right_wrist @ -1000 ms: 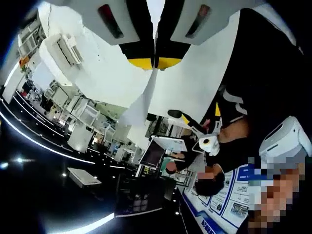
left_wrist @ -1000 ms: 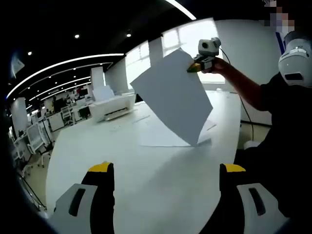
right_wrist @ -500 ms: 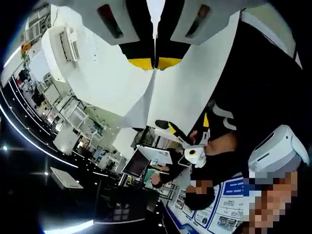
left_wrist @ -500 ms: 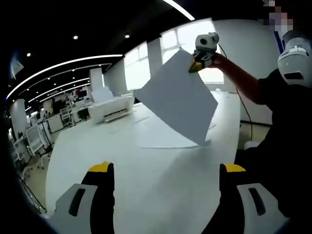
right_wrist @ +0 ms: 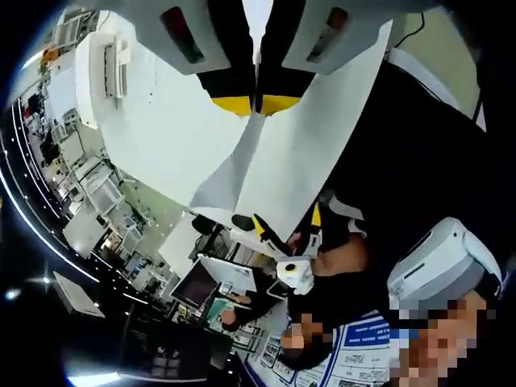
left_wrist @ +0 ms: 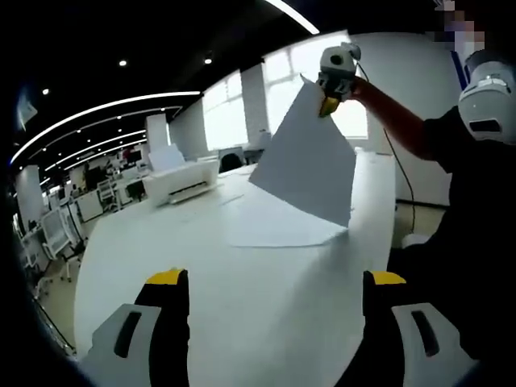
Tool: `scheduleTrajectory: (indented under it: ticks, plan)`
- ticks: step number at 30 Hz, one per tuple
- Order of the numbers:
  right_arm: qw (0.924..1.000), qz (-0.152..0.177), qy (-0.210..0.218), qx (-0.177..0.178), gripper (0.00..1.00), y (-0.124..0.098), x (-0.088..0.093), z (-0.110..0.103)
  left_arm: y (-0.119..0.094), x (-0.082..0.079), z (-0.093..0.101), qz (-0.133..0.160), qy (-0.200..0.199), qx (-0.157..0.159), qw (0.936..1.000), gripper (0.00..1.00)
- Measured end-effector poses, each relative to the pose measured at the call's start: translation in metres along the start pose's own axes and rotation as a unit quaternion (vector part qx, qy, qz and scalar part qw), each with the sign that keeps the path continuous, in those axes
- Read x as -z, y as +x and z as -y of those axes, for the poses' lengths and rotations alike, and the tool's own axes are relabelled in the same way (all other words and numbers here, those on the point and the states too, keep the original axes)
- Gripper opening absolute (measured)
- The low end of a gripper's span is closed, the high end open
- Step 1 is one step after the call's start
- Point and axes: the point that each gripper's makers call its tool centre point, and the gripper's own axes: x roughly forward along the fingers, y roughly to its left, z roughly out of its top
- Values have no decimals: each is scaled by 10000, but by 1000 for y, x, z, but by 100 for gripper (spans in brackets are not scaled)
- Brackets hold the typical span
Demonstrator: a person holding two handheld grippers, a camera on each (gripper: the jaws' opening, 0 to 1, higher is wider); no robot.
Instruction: Organize the stack of printing papers by aligning and flattening the scattered papers on the table
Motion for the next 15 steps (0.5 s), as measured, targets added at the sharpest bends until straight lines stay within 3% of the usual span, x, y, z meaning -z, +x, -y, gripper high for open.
scheduleTrajectory:
  ticks: [15]
  plan:
    - [9921,-663,-380,-996,0,23,0,-30,2,-2,4,9,23,62,10000,91]
